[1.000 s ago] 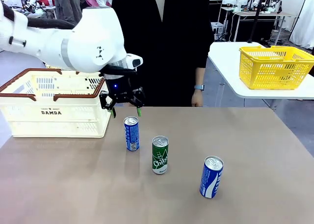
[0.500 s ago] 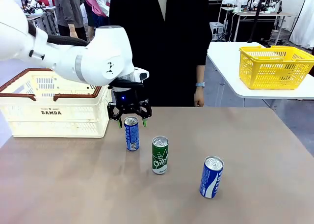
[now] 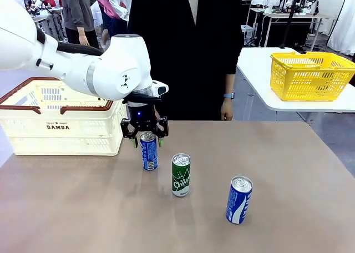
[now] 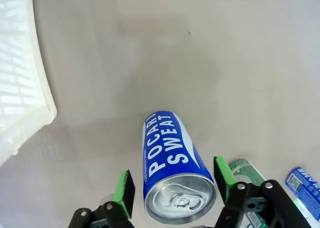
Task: Place the drinks into the Shopping basket.
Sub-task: Pick up one drink and place it into the Shopping basket.
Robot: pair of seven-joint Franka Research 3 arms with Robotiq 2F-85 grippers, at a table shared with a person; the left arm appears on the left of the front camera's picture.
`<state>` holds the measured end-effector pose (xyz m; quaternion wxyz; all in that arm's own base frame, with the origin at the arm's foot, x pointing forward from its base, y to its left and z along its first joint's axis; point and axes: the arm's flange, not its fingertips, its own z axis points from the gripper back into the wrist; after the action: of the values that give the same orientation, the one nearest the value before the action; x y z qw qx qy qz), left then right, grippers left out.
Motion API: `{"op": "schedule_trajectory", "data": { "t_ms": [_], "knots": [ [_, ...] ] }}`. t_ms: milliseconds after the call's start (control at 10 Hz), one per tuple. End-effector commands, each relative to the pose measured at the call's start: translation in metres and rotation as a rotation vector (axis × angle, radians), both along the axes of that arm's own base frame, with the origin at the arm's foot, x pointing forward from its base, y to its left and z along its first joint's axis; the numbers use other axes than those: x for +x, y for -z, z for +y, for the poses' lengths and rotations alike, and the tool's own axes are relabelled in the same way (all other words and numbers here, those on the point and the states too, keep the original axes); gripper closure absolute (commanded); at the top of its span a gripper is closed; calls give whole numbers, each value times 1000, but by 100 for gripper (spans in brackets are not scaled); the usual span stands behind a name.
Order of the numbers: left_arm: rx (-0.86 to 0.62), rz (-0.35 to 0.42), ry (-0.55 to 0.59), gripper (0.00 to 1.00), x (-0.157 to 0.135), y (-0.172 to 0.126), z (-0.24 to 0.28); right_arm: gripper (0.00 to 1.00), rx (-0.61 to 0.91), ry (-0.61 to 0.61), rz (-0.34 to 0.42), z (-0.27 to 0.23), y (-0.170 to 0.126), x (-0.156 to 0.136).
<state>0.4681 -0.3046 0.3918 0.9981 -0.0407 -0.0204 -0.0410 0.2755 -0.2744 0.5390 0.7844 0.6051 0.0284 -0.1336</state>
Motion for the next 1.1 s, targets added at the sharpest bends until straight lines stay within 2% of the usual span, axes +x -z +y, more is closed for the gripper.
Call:
{"op": "schedule_trajectory", "data": {
  "t_ms": [0, 300, 500, 600, 700, 900, 1000],
  "knots": [
    [34, -29, -18, 100, 1, 2, -5, 0, 7, -1, 8, 1, -4, -1],
    [42, -17, -6, 100, 0, 4, -8, 0, 7, -1, 8, 1, -4, -1],
    [42, -36, 1, 100, 1, -1, -5, 0, 7, -1, 8, 1, -4, -1],
    [10, -54, 25, 100, 3, -30, 5, 0, 7, -1, 8, 1, -4, -1],
    [-59, -29, 84, 100, 6, -78, 21, 0, 7, -1, 8, 1, -4, -1],
    [-99, -178, 119, 100, 25, -190, 55, 0, 7, -1, 8, 1, -4, -1],
    [-95, -250, 100, 100, 36, -235, 76, 0, 7, -1, 8, 1, -4, -1]
  ]
}}
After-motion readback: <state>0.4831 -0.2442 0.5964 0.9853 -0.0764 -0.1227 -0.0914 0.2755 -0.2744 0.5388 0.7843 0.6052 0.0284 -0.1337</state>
